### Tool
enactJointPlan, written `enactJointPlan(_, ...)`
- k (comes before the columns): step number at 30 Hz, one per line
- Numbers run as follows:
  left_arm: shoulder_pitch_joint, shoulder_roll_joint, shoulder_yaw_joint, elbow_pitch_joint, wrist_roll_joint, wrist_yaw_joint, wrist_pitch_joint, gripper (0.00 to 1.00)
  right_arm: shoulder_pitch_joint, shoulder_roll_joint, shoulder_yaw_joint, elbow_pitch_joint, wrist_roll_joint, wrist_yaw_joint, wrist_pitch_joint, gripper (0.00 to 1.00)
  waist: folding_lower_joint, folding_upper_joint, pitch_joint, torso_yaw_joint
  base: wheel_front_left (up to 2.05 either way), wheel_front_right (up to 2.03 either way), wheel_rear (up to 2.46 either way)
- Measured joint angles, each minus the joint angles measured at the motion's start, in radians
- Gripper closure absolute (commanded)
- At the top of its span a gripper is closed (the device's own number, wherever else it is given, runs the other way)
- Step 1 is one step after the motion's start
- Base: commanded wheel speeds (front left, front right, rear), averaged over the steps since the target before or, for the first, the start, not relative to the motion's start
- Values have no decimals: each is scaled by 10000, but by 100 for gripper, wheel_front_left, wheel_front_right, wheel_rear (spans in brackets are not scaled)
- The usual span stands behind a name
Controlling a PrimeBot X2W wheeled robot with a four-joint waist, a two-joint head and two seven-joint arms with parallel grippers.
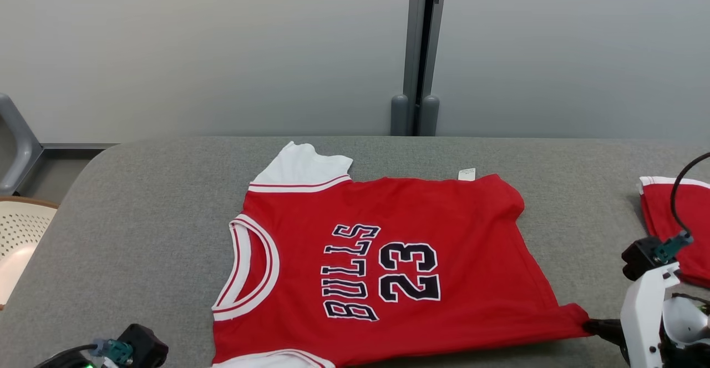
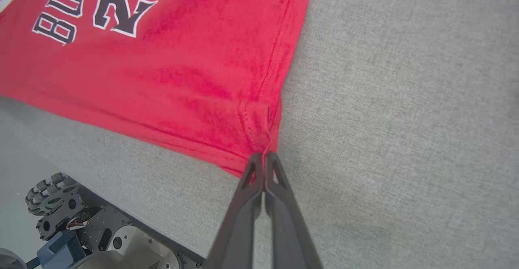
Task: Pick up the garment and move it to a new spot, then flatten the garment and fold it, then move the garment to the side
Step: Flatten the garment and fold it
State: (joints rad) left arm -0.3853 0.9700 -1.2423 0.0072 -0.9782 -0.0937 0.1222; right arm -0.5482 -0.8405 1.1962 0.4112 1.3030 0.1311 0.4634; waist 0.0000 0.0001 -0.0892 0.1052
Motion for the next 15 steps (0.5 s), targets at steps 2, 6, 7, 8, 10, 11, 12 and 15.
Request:
enactJointPlan(2, -115, -4, 90, -12, -6, 48, -29, 100, -138, 35, -88, 15, -6, 2, 2, 100, 0, 0, 19, -7, 0, 0, 0)
enactJointPlan(6, -456, -17, 253, 19, 75, 107, -10, 100, -472, 69, -219, 94, -297, 0, -25, 100, 0, 0, 75, -7, 0, 0, 0)
enactJointPlan(7, -565, -25, 297, 33, 113, 113, 2, 100, -549, 90, -278, 113, -307, 0, -52, 100, 0, 0, 98, -8, 0, 0, 0)
enactJointPlan(8, -665, -31, 332, 54, 148, 113, 6, 100, -631, 121, -314, 123, -311, 0, -54, 100, 0, 0, 121, -10, 0, 0, 0)
enactJointPlan(10, -856, -67, 391, 100, 217, 113, 52, 100, -786, 182, -393, 148, -416, 0, -56, 100, 0, 0, 189, -16, 0, 0, 0)
enactJointPlan(11, -983, -100, 407, 134, 305, 111, 104, 100, -869, 217, -418, 174, -433, 0, -38, 100, 0, 0, 230, -19, 0, 0, 0)
enactJointPlan(12, -1132, -134, 405, 171, 424, 88, 174, 100, -938, 244, -439, 211, -510, 0, -27, 100, 0, 0, 274, -20, 0, 0, 0)
enactJointPlan(15, -1462, -190, 368, 288, 719, 8, 372, 100, -1087, 328, -470, 291, -596, 0, -10, 100, 0, 0, 362, -16, 0, 0, 0)
